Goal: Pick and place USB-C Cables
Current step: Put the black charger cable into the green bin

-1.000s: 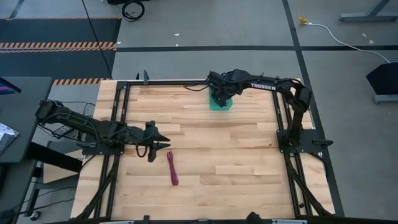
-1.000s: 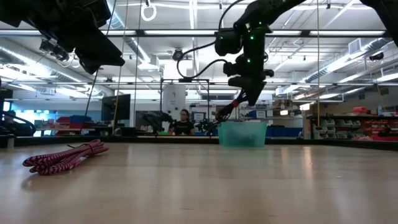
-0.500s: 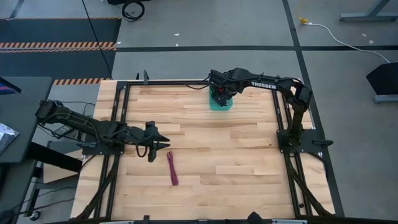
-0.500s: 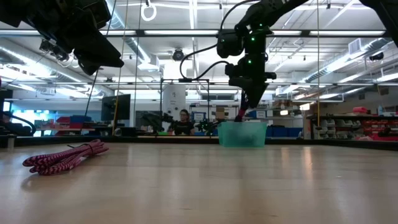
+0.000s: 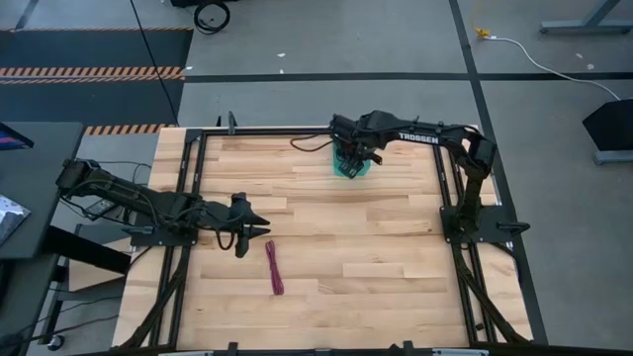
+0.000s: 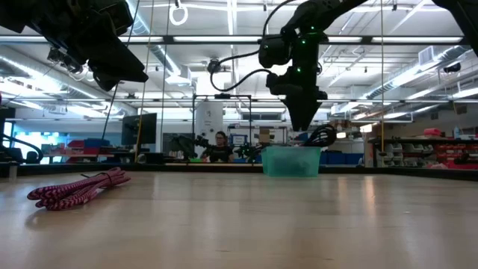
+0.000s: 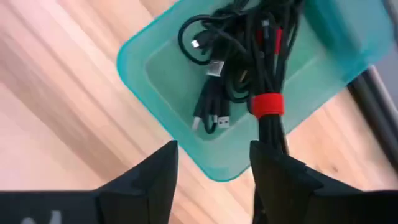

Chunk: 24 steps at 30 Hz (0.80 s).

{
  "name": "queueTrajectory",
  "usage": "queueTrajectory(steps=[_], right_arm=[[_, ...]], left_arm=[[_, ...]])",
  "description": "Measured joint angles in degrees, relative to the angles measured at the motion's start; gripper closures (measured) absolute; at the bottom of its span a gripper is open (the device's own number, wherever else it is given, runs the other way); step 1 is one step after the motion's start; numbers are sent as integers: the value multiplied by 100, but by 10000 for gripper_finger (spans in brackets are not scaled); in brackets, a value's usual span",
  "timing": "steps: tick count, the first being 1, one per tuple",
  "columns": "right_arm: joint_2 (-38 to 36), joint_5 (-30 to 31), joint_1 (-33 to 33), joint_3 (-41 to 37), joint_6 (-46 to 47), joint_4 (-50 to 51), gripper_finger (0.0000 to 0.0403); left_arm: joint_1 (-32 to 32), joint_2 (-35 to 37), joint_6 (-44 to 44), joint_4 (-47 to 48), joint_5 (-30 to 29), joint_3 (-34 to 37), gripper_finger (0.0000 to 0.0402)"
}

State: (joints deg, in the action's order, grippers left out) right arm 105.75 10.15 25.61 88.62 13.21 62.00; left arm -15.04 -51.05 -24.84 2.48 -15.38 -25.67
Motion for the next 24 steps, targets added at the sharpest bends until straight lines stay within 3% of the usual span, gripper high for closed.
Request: queueTrajectory(steps=[2,6,8,14,24], right_arm=[[0,340,-40,0,-57,37,191],[0,1732,-53,0,56,590,190],[0,2020,-29,0,129,927,194],[2,939,106,0,55,1143,206],[-195,854,86,-2,-124,1236,208]], left_arm=[[-1,0,0,0,0,0,285],[0,0,-3,52,0,0,285],[-1,-2,-4,92,1,2,285],[-1,-2,-4,122,1,2,285],[0,-2,-4,171,2,2,285]])
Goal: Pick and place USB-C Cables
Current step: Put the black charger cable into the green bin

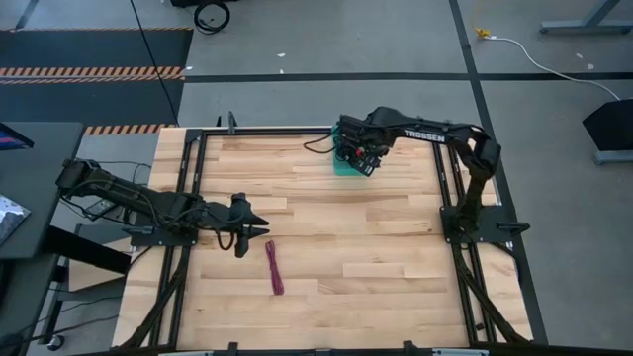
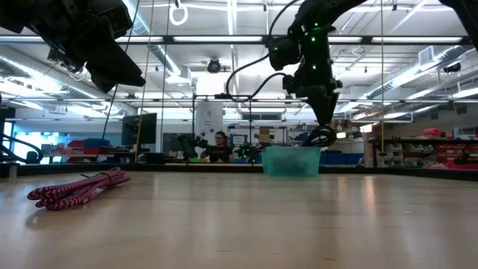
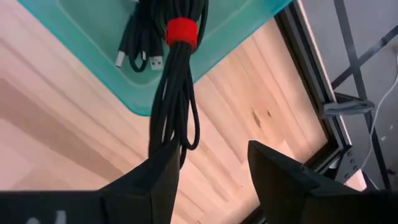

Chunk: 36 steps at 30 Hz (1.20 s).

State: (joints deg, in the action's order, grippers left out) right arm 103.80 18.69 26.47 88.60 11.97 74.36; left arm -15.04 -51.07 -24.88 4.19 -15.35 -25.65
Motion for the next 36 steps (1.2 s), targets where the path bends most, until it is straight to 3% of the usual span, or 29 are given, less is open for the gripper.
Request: queueTrajectory(steps=[6,11,19,22,26,31,36], right_arm=[[-194,85,-123,0,-103,-115,211],[-61,-478,-223,-1,-118,-141,214],[129,-514,-272,-156,-156,-349,214],[139,-229,-245,-361,-184,-361,220],[141,210,-191,-615,-316,-545,262],[141,267,-203,-641,-582,-706,379],[126,274,-207,-480,-556,-720,388]], left_arm=[[1,0,-2,-3,-4,0,285],[0,0,-31,-5,-4,0,285],[1,0,-39,4,-4,0,285],[1,0,-36,2,-4,0,285],[1,0,-39,2,-6,0,285],[4,0,-31,2,-7,0,285],[6,0,-28,2,-7,0,285]])
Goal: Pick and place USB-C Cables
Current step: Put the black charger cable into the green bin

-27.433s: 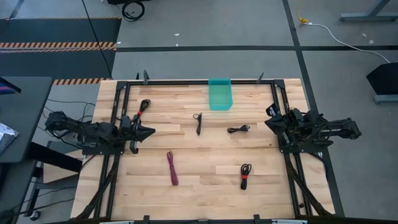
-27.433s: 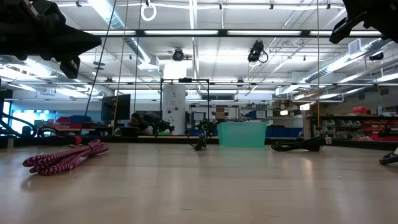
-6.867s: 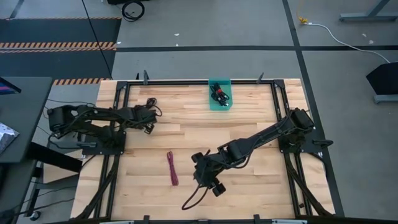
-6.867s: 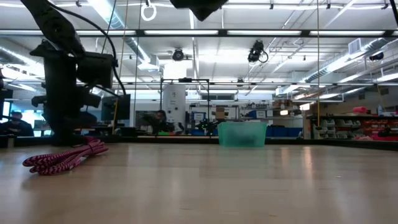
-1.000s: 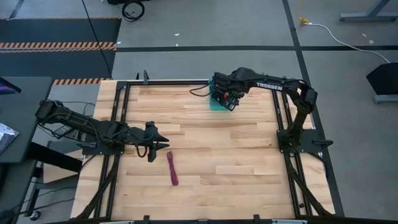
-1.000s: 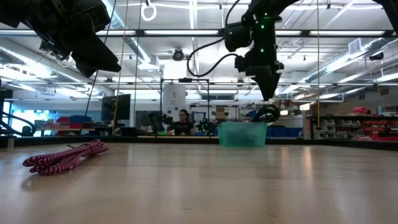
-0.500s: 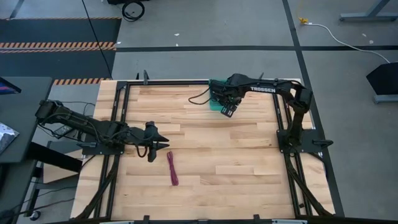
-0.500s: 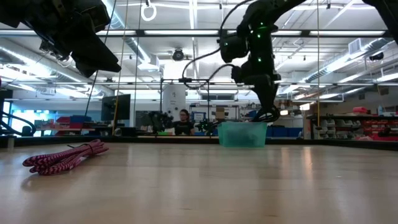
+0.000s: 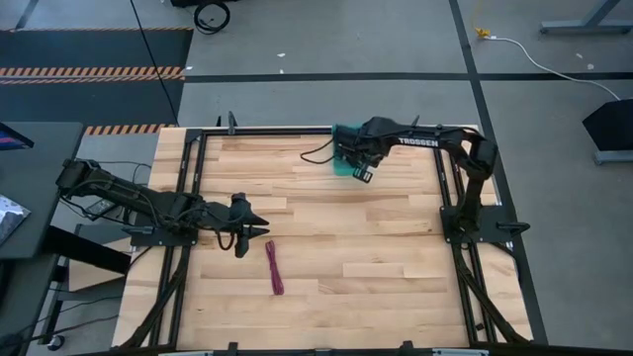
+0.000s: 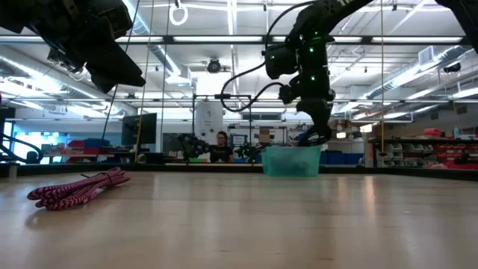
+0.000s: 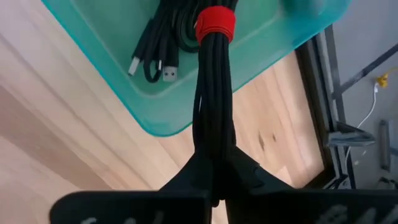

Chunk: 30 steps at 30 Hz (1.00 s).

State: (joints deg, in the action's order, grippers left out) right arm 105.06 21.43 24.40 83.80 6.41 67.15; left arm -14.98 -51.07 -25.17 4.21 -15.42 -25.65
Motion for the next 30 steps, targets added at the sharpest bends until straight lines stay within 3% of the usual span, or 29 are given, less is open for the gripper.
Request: queueTrajectory(steps=[10,16,30], right_arm=[[-416,190,-2,466,390,-361,388],[-306,-68,62,453,625,-544,389],[-199,-781,400,-434,1125,-960,388]], left_arm=[[2,0,0,0,0,0,285],[2,0,-11,-2,0,0,285],[2,0,-13,-9,-2,0,285]])
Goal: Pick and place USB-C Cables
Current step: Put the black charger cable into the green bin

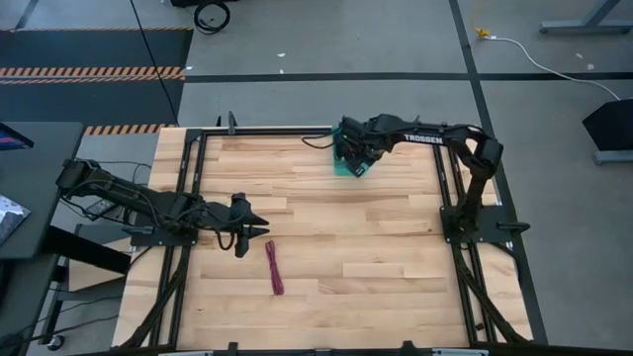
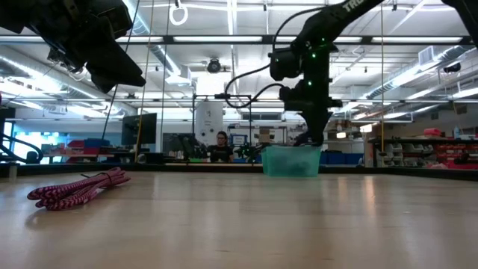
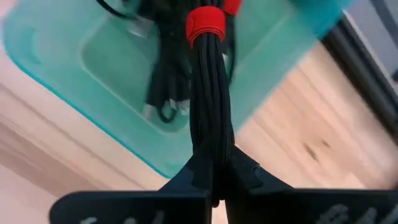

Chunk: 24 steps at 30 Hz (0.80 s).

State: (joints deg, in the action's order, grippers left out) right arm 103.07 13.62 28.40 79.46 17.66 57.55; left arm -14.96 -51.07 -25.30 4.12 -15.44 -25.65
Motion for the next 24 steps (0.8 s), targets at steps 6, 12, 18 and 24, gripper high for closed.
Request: queueTrajectory(steps=[6,12,18,24], right_arm=[[0,-274,-2,-426,-10,-960,340],[0,-296,-2,-472,-179,-1083,304],[-11,-103,-2,-442,-484,-803,295],[-244,597,-135,-243,-788,-781,296]], left_arm=[[0,0,-2,-2,0,0,285],[0,0,-2,-2,0,0,285],[0,0,-2,-2,0,0,285],[0,0,-4,-2,0,0,285]])
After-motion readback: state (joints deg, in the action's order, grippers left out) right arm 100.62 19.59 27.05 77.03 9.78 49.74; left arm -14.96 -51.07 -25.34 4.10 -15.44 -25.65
